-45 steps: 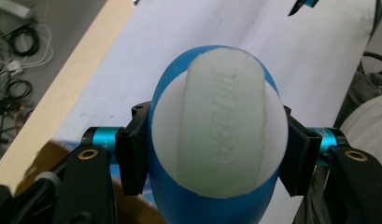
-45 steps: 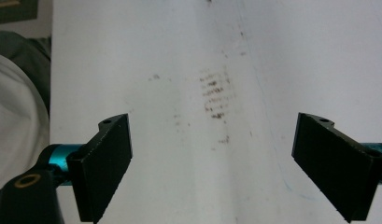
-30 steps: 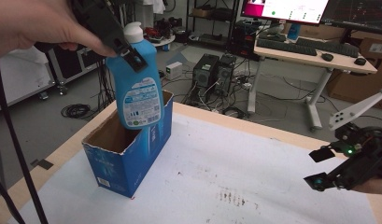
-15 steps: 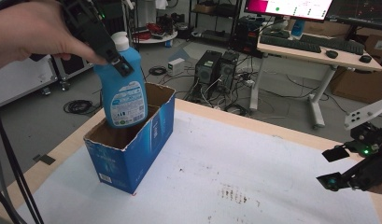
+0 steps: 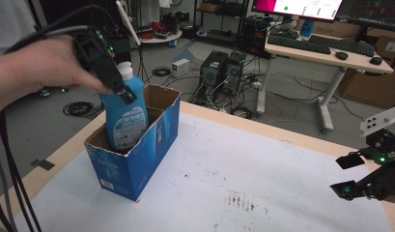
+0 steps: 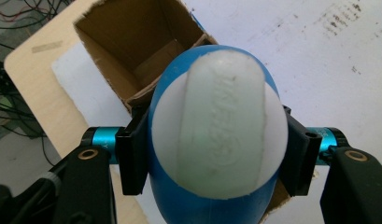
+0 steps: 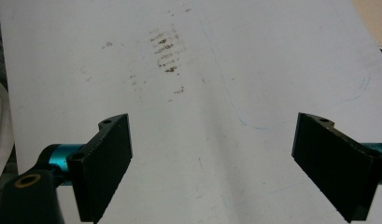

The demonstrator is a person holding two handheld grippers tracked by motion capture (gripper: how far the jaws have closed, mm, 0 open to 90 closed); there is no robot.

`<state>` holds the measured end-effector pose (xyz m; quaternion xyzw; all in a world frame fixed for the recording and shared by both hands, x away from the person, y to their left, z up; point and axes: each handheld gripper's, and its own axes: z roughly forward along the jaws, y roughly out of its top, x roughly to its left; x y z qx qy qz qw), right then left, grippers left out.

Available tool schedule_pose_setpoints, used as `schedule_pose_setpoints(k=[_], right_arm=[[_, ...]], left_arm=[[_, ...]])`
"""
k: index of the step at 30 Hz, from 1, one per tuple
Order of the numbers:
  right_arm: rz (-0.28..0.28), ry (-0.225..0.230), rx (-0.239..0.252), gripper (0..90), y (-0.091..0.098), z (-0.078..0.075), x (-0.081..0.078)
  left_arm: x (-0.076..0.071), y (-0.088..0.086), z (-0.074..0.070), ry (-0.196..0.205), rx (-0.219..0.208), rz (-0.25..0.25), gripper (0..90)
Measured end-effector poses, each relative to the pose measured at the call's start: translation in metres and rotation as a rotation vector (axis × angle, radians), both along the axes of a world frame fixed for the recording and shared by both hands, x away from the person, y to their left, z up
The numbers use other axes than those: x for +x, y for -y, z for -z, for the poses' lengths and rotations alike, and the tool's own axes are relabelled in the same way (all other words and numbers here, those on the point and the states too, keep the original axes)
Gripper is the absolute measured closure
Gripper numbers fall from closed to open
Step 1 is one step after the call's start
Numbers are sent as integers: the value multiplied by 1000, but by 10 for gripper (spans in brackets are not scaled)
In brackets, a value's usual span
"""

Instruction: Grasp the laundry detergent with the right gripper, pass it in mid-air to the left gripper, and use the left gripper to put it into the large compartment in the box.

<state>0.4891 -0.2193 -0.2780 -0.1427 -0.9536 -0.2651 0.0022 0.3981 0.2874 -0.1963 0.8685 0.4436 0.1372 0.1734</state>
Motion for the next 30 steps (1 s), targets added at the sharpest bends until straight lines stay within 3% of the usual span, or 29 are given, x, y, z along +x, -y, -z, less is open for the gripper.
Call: schedule_pose_setpoints(k=[4, 14, 30], right_arm=[[5, -1, -5, 115, 1, 0, 0], [3, 13, -20, 115, 5, -1, -1], [7, 18, -42, 115, 7, 2, -3]], left_arm=[[2, 1, 19, -23, 8, 4, 382], [5, 2, 48, -49, 15, 10, 382], [10, 4, 77, -85, 41, 20, 381]])
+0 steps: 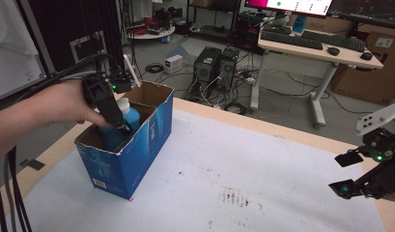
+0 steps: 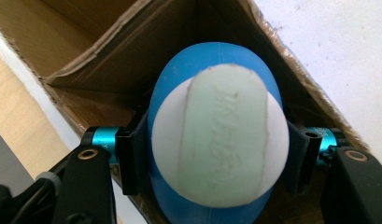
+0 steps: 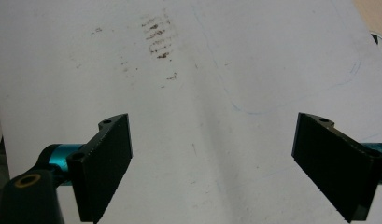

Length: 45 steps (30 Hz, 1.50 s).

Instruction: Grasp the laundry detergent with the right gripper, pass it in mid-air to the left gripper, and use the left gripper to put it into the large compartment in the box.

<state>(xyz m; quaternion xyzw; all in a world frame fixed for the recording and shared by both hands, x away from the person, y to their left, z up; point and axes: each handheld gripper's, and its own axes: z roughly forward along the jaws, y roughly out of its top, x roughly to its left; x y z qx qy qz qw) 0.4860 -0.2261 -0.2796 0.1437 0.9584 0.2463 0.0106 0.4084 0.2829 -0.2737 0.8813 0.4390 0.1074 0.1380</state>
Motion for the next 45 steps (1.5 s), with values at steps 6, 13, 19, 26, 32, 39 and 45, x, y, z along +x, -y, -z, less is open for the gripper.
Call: schedule_pose_setpoints(k=[6, 13, 19, 26, 32, 39, 45], right_arm=[[5, -7, -5, 115, 0, 2, 0], [5, -12, -11, 115, 0, 5, -1], [8, -14, -13, 115, 1, 6, 0], [3, -17, -17, 115, 0, 7, -1], [6, -16, -19, 115, 1, 8, -2], [7, -14, -19, 115, 2, 7, -4], [11, -16, -17, 115, 4, 6, -6]], left_arm=[[2, 0, 8, -13, 12, 13, 381], [3, 2, 10, -9, 15, 21, 379], [4, 2, 10, -13, 21, 26, 378], [4, 2, 10, -11, 27, 30, 375], [4, 2, 10, -10, 35, 29, 363], [4, 2, 11, -17, 42, 33, 347], [3, 4, 11, -21, 42, 46, 306]])
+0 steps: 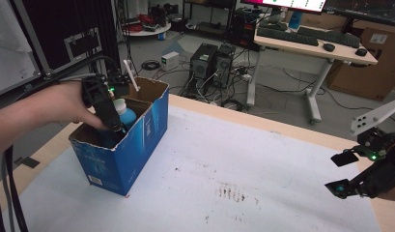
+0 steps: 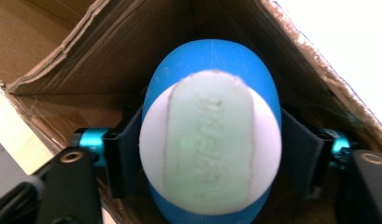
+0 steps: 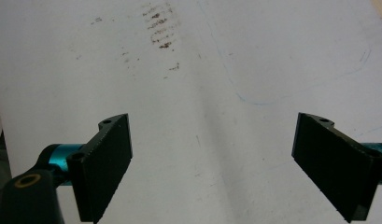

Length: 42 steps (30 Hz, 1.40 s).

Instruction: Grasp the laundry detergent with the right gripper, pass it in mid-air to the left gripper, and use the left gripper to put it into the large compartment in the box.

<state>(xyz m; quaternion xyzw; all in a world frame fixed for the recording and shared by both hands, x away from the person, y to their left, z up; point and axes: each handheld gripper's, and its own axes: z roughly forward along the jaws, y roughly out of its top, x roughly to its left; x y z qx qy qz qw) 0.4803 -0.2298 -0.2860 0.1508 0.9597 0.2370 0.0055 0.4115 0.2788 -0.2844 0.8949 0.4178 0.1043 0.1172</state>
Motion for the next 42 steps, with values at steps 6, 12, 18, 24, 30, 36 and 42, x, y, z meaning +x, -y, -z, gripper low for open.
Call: schedule_pose_setpoints(k=[6, 12, 18, 24, 30, 36, 42], right_arm=[[-3, 6, 6, 115, 1, -1, -1], [-3, 4, 0, 115, 2, 0, -3], [0, 3, 2, 115, 2, -1, -5], [12, 7, 6, 115, 5, -2, -7], [24, 7, 27, 115, 3, -3, -9], [31, 22, 36, 115, 0, -8, -17], [33, 42, 37, 114, -3, -16, -28]], left_arm=[[-1, 0, -6, 1, 28, 24, 244], [-3, 1, -16, 12, 24, 43, 224], [-5, 1, -32, 32, 39, 64, 223], [-8, 7, -61, 78, 41, 85, 223], [-5, 36, -80, 110, 18, 194, 223], [4, 85, -74, 90, -3, 345, 223], [17, 131, -57, 64, -11, 453, 223]])
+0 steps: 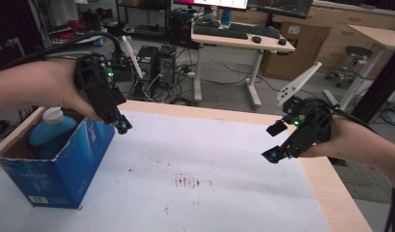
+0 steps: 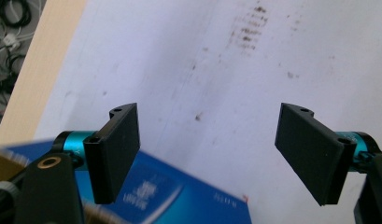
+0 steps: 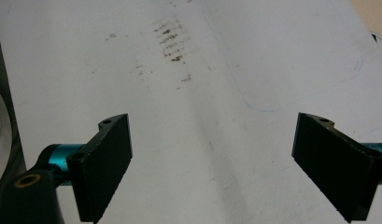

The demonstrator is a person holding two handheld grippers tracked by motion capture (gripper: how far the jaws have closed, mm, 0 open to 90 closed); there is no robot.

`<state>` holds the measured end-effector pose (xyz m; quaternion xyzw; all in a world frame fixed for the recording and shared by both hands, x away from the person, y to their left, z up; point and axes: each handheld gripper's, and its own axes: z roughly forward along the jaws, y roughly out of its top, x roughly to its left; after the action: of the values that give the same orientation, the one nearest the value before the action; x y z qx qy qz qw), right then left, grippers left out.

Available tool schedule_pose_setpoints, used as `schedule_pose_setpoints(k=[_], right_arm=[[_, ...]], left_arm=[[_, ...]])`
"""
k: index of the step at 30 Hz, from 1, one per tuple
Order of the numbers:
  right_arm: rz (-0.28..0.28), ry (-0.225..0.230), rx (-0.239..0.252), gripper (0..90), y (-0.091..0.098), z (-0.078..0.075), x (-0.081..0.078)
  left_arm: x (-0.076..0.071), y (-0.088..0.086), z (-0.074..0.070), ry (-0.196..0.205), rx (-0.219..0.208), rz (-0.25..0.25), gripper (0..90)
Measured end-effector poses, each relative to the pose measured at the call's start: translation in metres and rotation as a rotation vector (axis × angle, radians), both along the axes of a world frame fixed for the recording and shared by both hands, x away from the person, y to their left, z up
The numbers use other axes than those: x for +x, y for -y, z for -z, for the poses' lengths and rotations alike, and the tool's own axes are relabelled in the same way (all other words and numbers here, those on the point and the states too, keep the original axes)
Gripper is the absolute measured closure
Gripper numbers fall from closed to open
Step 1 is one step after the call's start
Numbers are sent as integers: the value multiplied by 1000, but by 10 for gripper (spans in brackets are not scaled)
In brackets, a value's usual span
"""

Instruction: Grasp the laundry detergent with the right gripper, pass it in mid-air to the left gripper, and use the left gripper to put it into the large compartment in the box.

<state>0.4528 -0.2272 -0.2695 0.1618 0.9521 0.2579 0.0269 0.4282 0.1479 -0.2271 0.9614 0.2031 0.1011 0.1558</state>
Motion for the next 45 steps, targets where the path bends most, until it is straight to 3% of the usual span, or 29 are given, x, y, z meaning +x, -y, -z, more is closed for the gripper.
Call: schedule_pose_setpoints(k=[1, 2, 7, 15, 45], right_arm=[[0, 3, -1, 115, -1, -1, -2], [-4, 6, 3, 115, -1, -2, -4], [-17, 17, 9, 114, -4, -7, -9], [-37, 15, 5, 115, -6, -5, -11], [-48, -2, -11, 115, -12, -1, -8]], left_arm=[[0, 0, 0, 0, 0, 0, 223], [3, 14, 6, -10, -6, 32, 223], [6, 42, 18, -14, -15, 82, 223], [6, 60, 35, -33, -17, 112, 223], [9, 56, 41, -50, -10, 110, 223]])
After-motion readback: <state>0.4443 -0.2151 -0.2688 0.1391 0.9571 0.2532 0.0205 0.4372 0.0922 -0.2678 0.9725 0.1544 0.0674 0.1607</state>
